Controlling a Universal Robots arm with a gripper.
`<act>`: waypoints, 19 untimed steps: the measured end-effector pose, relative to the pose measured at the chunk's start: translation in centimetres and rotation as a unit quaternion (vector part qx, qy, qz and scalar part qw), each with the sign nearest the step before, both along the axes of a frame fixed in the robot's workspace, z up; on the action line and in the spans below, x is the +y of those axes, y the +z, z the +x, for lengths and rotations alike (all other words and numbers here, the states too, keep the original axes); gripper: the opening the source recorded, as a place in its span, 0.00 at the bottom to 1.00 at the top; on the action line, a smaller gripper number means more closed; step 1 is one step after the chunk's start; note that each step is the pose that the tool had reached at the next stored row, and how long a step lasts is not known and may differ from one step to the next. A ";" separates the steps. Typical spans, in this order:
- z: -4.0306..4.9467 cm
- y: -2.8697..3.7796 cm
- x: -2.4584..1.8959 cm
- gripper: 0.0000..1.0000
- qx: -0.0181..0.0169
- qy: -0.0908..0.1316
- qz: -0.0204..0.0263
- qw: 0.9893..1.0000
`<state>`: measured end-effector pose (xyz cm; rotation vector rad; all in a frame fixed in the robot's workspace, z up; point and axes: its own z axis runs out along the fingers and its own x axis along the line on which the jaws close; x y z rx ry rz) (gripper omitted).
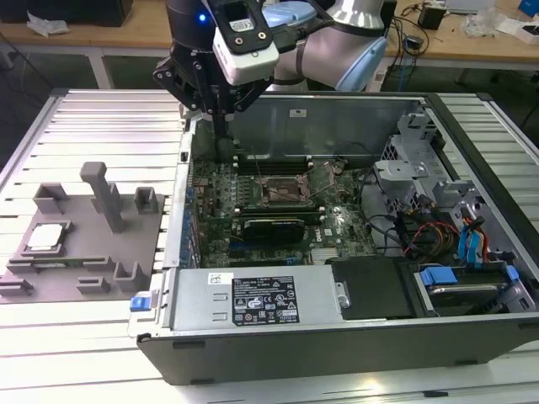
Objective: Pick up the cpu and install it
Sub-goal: 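Reach for the cpu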
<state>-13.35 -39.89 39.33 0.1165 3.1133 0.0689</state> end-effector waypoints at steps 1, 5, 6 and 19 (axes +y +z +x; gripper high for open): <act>-0.16 0.00 0.00 0.11 0.000 0.000 0.000 1.000; -0.82 0.00 0.00 0.11 0.000 0.000 0.000 1.000; -1.01 0.00 0.00 0.11 -0.001 0.000 0.000 1.000; -3.38 0.00 0.00 0.11 -0.003 0.000 0.000 1.000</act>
